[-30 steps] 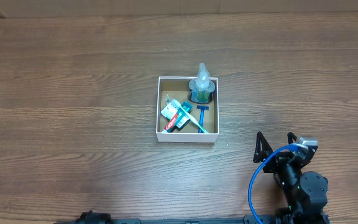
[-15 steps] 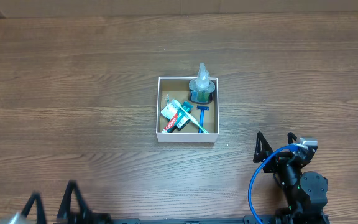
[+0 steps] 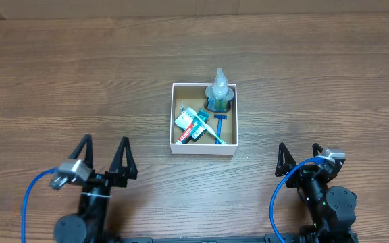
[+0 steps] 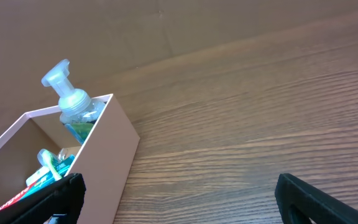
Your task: Pack container
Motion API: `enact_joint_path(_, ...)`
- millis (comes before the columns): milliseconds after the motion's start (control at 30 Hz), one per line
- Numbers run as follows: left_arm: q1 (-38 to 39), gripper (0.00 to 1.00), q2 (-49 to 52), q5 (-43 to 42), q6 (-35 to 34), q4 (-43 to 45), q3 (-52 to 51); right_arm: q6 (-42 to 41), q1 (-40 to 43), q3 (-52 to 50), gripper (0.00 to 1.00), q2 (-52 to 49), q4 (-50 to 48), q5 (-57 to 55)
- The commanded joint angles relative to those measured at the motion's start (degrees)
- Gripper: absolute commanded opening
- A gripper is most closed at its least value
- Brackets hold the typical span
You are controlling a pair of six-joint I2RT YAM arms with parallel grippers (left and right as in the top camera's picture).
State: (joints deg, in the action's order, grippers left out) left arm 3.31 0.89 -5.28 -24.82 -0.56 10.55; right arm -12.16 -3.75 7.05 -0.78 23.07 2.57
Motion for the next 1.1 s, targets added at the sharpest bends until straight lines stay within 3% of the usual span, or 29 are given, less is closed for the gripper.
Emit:
enact_joint_path(0,-0.42,1.0,-0.66,-0.02,4.85,2.97,-4.39,0.17,0.35,-0.28,1.0,0.61,-0.28,-0.33)
enact_joint_path(200,-0.42,1.0,-0.68,2.93,5.2,2.4,-10.34,0.17,0.35,-0.28,1.0,0.61,-0.28,-0.33)
enact_joint_path(400,-1.33,1.0,-0.68,12.09,5.55,-2.71,-10.29,0.17,0.35,-0.28,1.0,0.61,-0.28,-0.33)
enact_joint_path(600,-1.9,1.0,-0.68,11.98,6.16,-3.06,-10.29,0.17,0.35,-0.28,1.0,0.61,-0.28,-0.33)
enact_joint_path(833,-1.9,1.0,-0.68,6.78,18.51,-3.65,-10.27,0.15,0.35,-0.28,1.0,0.61,-0.28,-0.33)
enact_joint_path(1067,-1.9,1.0,-0.68,6.75,18.43,-3.67,-10.27,0.17,0.35,-0.28,1.0,0.61,-0.28,-0.33)
